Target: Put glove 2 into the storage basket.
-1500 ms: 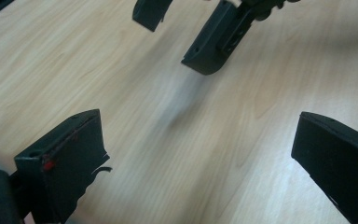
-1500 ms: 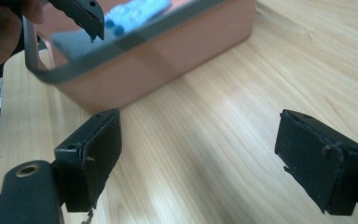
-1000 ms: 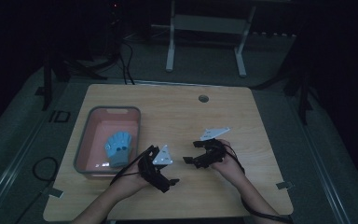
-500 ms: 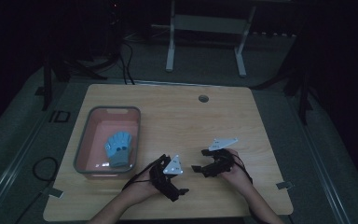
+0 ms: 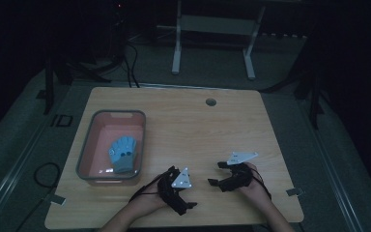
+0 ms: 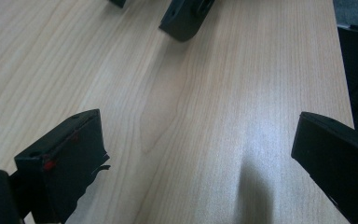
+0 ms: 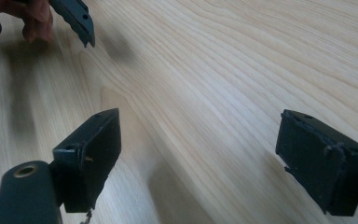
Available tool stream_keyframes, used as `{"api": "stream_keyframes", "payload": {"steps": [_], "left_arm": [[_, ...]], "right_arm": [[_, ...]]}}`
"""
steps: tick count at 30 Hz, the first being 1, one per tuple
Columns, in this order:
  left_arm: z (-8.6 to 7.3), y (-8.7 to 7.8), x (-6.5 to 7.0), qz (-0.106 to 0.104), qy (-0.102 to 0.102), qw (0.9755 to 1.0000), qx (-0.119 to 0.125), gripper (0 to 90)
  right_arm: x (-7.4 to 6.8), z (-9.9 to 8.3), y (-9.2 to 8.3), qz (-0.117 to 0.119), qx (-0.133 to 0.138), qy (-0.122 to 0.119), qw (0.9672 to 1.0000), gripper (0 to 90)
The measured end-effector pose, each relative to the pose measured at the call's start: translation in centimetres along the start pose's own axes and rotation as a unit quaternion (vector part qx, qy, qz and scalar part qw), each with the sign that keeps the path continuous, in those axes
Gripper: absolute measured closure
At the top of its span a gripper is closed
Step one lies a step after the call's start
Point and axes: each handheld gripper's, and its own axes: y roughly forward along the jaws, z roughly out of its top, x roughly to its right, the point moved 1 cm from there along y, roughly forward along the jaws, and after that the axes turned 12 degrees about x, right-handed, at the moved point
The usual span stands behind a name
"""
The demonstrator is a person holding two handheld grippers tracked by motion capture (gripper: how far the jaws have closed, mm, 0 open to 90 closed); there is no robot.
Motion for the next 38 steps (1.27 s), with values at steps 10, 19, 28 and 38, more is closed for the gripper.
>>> {"api": "stream_keyframes", "payload": {"steps": [10,19,28,38], "left_arm": [[-0.8,0.2,0.3,0.009,0.014,0.9999,-0.001,3.1],[-1.2,-0.2,0.4,0.01,0.019,0.9997,0.012,3.1],[-1.3,-0.7,0.6,0.008,0.007,0.9994,0.033,3.1],[-1.3,-1.1,0.5,0.009,-0.001,0.9989,0.045,3.1]], "right_arm": [[0.1,-1.3,-1.5,-0.018,0.005,0.004,0.9998,14.1],[0.1,-1.9,-2.7,-0.036,0.021,0.004,0.9991,14.2],[0.1,-1.9,-2.7,-0.048,0.023,-0.004,0.9986,14.2],[0.6,-1.9,-3.0,-0.051,0.032,0.008,0.9981,14.2]]}}
